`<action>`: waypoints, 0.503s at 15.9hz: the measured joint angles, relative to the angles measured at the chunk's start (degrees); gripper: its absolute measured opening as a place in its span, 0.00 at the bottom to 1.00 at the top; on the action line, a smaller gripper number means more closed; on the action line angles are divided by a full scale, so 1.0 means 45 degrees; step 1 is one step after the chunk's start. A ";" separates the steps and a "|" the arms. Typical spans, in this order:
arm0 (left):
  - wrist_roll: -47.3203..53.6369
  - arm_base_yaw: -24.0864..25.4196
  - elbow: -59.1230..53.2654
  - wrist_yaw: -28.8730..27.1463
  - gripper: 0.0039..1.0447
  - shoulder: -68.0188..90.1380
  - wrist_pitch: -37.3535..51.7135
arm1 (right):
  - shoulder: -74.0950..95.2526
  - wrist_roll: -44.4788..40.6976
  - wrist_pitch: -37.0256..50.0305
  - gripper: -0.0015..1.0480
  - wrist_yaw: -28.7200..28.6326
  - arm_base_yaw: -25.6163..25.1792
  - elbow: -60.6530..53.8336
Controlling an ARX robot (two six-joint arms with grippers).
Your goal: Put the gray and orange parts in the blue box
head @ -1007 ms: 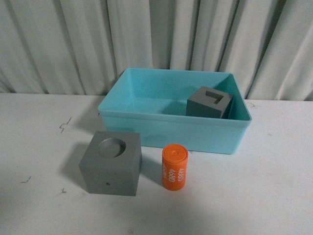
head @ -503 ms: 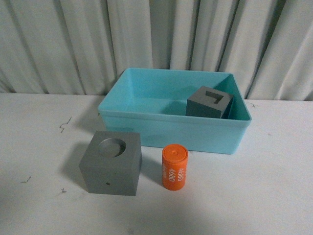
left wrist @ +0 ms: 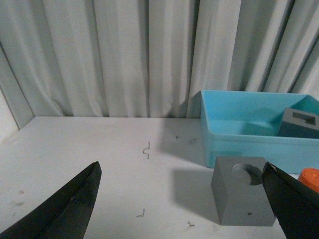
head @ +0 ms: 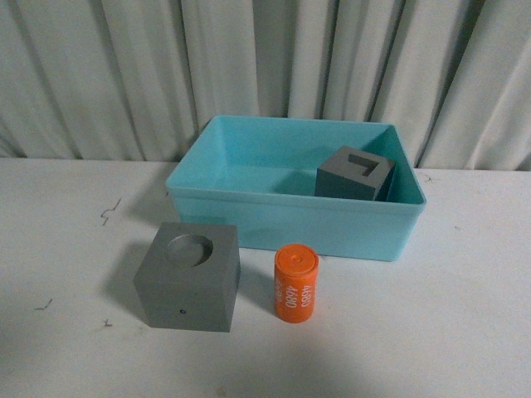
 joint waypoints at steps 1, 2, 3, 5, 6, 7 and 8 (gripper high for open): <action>0.0000 0.0000 0.0000 0.0000 0.94 0.0000 0.0000 | 0.0000 0.0000 0.0000 0.36 0.0000 0.0000 0.0000; 0.0000 0.0000 0.0000 0.0000 0.94 0.0000 0.0000 | 0.0000 0.0000 0.0005 0.47 0.0000 0.0000 0.0000; 0.0000 0.0000 0.0000 0.0000 0.94 0.0000 0.0000 | 0.0000 0.0000 0.0000 0.59 0.0000 0.0000 0.0000; 0.0000 0.0000 0.0000 0.0000 0.94 0.0000 0.0000 | 0.0005 0.0000 0.0000 0.74 0.0000 0.0000 0.0000; 0.0000 0.0000 0.0000 0.0000 0.94 0.0000 0.0000 | 0.0000 0.0000 0.0000 0.88 0.0000 0.0000 0.0000; 0.0000 0.0000 0.0000 0.0000 0.94 0.0000 0.0000 | 0.0000 0.0005 0.0000 0.94 0.0000 0.0000 0.0000; 0.0000 0.0000 0.0000 0.0000 0.94 0.0000 0.0000 | 0.0000 0.0000 0.0000 0.93 0.0000 0.0000 0.0000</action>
